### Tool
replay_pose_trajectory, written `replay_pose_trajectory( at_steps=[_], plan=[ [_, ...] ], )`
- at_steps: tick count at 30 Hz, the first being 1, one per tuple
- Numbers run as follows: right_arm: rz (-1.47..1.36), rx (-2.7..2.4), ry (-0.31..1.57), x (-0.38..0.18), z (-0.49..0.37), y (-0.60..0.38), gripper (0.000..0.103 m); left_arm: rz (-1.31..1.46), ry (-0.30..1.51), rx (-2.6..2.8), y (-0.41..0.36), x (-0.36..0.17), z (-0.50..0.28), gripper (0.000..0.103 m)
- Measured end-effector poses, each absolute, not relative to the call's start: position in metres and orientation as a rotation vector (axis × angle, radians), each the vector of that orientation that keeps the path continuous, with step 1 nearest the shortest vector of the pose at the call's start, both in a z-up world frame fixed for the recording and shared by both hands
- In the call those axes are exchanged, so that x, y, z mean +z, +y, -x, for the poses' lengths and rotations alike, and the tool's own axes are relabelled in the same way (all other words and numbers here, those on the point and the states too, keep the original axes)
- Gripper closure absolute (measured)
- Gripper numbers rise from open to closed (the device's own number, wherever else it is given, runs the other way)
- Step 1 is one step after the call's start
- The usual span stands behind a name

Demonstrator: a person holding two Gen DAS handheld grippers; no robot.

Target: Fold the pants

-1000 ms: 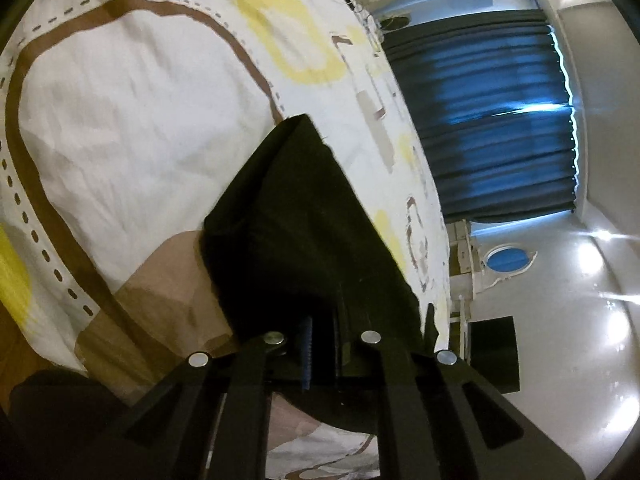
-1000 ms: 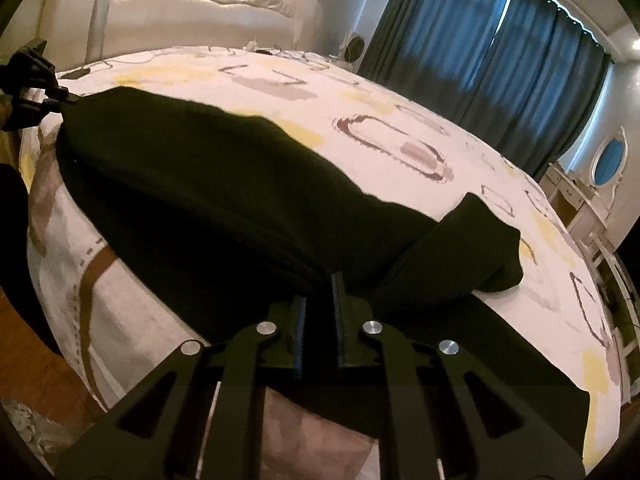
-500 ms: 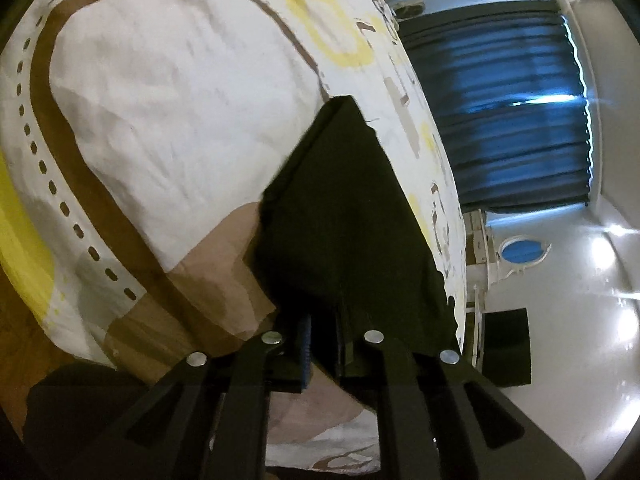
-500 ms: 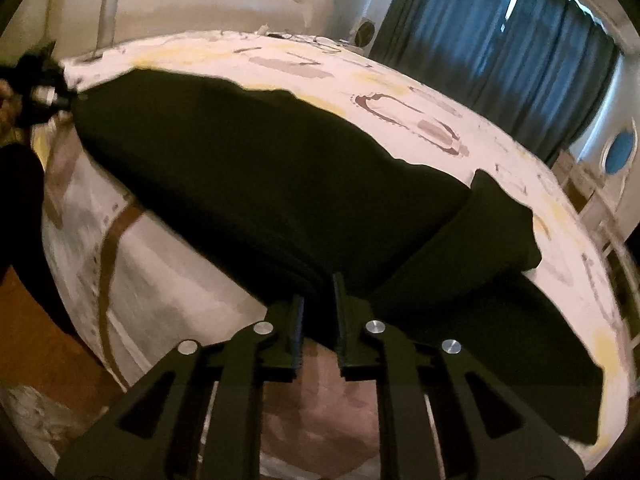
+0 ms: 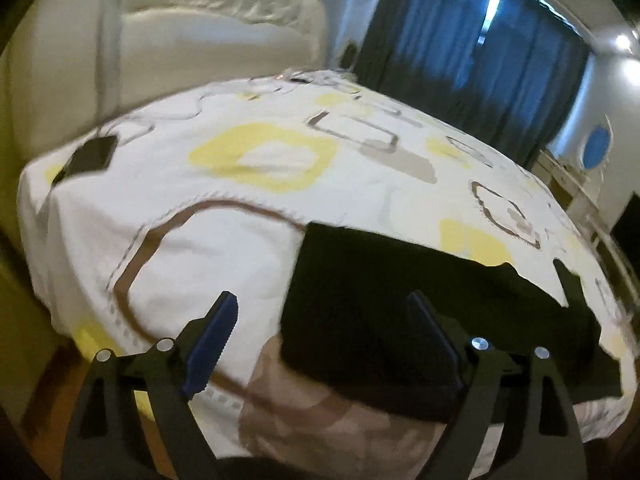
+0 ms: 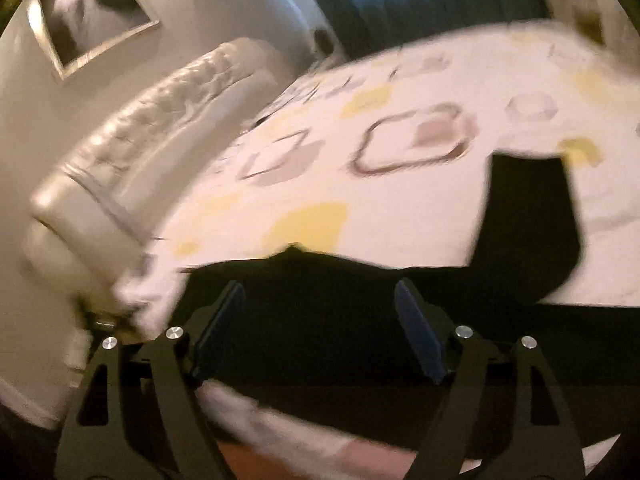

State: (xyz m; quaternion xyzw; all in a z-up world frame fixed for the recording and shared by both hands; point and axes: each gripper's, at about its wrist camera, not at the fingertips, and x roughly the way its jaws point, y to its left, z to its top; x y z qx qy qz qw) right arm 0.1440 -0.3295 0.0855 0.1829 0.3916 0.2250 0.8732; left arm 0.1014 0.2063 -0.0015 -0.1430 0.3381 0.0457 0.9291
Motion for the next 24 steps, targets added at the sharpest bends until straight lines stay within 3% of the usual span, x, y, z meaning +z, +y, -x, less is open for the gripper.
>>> replay_pose_trajectory(
  at_steps=[6,8,11,15,20,23,24],
  plan=[
    [-0.03,0.073,0.796,0.099,-0.206,-0.322,0.021,0.325,0.746,-0.001,0.185,-0.024,-0.127,0.017],
    [0.048,-0.043,0.864,0.076,-0.252,-0.315,0.022,0.373,0.789,-0.024,0.181,-0.036,-0.133,0.017],
    [0.233,-0.18,0.955,0.03,-0.323,-0.296,0.035,0.418,0.809,-0.024,0.172,-0.045,-0.133,0.017],
    [0.478,-0.354,1.047,-0.03,-0.377,-0.278,0.036,0.396,0.81,-0.029,0.17,-0.048,-0.129,0.017],
    [0.722,-0.511,1.114,-0.085,-0.396,-0.29,0.036,0.404,0.822,-0.034,0.173,-0.048,-0.131,0.017],
    [0.714,-0.501,1.115,-0.094,-0.394,-0.299,0.036,0.407,0.827,-0.029,0.173,-0.05,-0.134,0.017],
    [0.702,-0.484,1.12,-0.094,-0.393,-0.3,0.044,0.409,0.827,-0.026,0.172,-0.05,-0.135,0.017]
  ],
)
